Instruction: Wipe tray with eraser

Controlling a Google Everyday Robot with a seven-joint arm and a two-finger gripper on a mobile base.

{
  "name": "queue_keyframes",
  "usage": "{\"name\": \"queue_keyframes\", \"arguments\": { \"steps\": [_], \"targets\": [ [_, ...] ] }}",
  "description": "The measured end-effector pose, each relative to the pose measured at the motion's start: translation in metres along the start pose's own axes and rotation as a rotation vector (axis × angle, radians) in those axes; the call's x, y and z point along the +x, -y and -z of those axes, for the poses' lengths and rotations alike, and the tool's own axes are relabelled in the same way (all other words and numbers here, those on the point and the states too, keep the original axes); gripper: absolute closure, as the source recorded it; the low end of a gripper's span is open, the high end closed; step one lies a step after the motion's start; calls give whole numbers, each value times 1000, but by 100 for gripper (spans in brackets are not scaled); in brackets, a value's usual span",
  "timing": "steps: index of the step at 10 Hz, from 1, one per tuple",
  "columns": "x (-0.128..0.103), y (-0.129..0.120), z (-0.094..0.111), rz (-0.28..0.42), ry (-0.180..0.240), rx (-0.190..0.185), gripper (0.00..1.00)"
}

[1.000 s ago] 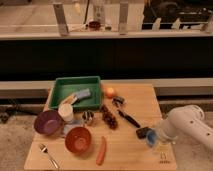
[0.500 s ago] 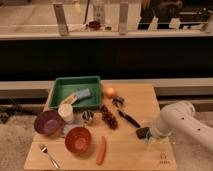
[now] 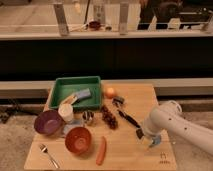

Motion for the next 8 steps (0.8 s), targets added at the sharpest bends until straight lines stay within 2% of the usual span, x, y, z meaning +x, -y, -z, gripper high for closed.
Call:
{"name": "queue_keyframes", "arguments": {
  "steps": [4,7,8],
  "targets": [
    [-11,6,-20,35,3,31,20],
    [-6,12,-31,34,-18,52,20],
    [3,16,-34,17,-29,59,20]
  ]
}}
